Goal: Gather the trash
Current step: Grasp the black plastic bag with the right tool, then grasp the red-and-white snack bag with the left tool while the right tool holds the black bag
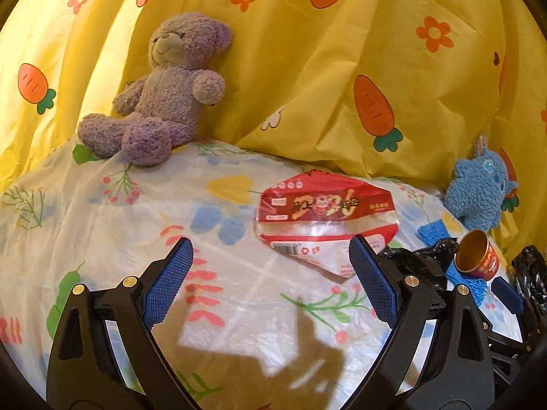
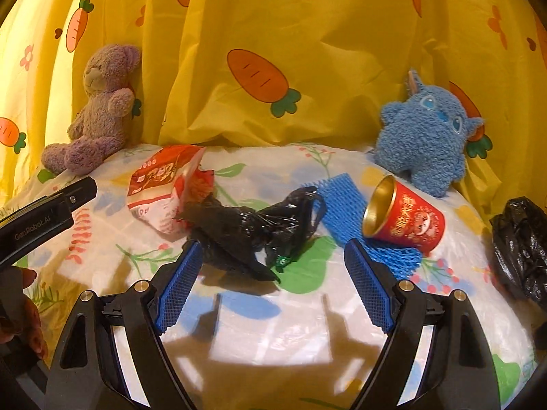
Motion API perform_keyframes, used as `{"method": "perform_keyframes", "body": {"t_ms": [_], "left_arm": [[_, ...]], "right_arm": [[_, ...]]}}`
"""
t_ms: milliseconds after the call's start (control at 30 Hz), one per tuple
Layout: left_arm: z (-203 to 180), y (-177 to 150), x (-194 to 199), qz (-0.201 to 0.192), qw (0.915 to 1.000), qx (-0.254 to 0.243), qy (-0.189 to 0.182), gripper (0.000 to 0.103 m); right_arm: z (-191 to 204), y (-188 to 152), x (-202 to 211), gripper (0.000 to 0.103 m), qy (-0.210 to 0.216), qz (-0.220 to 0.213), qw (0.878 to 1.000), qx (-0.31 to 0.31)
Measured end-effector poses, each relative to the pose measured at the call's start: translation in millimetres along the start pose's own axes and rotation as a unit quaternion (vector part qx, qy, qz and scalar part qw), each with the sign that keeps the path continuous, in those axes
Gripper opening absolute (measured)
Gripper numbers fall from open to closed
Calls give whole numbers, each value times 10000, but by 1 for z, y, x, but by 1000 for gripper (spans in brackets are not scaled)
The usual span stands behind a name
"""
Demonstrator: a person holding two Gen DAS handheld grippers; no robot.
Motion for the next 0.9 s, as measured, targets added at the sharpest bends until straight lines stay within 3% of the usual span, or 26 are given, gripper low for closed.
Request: {"method": "perform_keyframes", "body": {"t_ms": [200, 400, 467, 667, 767, 900], "left_arm": [[19, -2, -7, 63, 9997, 162, 172, 91], [16, -2, -15, 161, 9998, 112, 77, 91], [14, -1, -17, 186, 9998, 56, 55, 91], [1, 2, -19, 168, 9996, -214, -6, 91], [-5, 3, -22, 194, 9994, -286, -37, 91], [-14, 4, -24, 207, 9991, -355, -99, 91]], "right_arm": [[20, 5, -16, 78, 172, 100, 9997, 123], [31, 8, -31, 65, 189, 286, 9991, 253], [31, 7, -37, 49, 186, 413, 9986, 274], [27, 6, -45, 14, 225, 666, 9974, 169], [26, 7, -42, 5, 253, 619, 9976, 205], [19, 9, -34, 3, 256, 507, 9982, 202]]}}
Point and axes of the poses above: each gripper's, at about its wrist camera, not at the fingertips, and x roughly against the way its jaws point, z to its left, y to its top, the point moved 2 cm from there along -x, roughly the way its jaws point, and after that the axes turned 13 degrees about -x, right-handed, at the moved point
